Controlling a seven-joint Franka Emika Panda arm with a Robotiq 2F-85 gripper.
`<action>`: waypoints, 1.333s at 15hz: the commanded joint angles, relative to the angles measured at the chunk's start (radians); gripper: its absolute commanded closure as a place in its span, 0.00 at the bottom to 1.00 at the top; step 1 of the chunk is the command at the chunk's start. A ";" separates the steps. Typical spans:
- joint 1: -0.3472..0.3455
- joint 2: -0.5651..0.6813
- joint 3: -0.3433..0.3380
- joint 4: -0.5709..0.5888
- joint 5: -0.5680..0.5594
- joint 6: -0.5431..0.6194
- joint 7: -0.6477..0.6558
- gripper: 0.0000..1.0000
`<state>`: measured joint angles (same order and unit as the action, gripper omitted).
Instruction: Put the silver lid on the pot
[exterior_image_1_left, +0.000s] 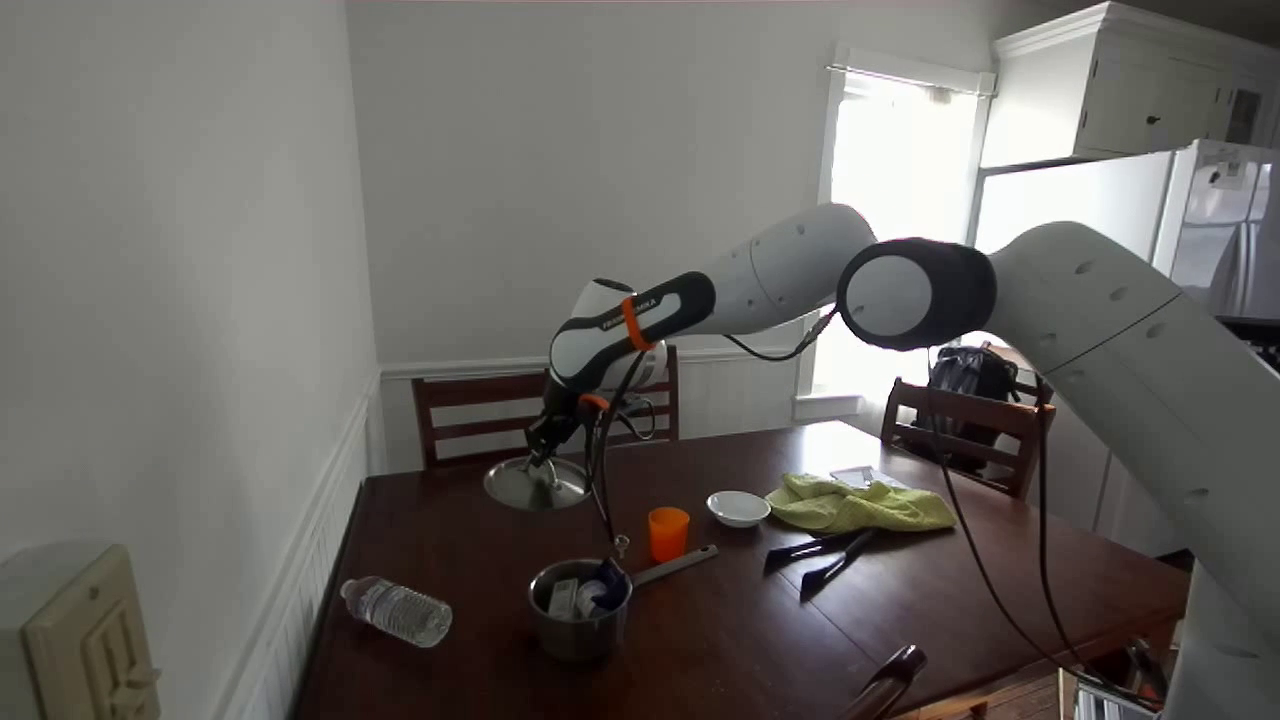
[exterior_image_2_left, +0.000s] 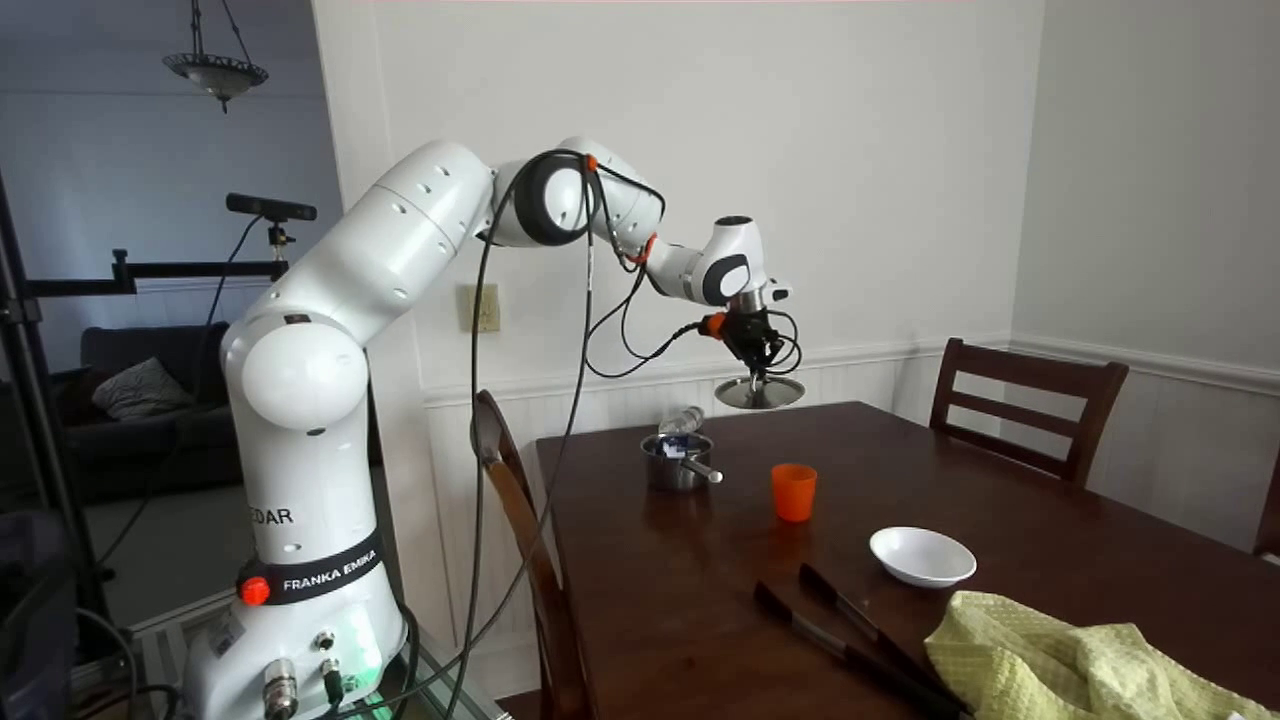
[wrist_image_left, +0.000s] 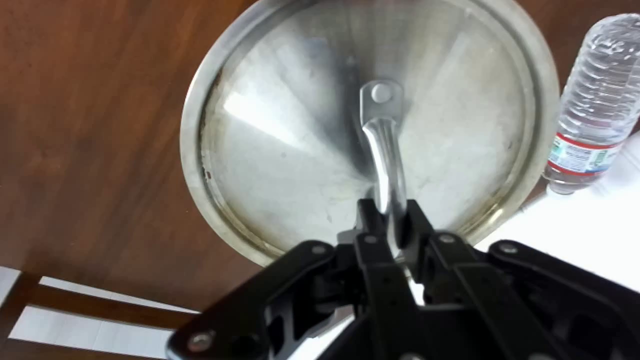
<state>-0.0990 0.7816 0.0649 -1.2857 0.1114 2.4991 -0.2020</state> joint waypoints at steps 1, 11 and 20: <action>-0.016 -0.201 0.006 -0.238 -0.006 0.005 -0.025 0.96; -0.024 -0.540 0.043 -0.710 0.054 0.114 -0.148 0.96; -0.033 -0.681 0.143 -1.071 0.367 0.362 -0.446 0.96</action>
<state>-0.1093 0.1516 0.1648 -2.2848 0.3645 2.8174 -0.5415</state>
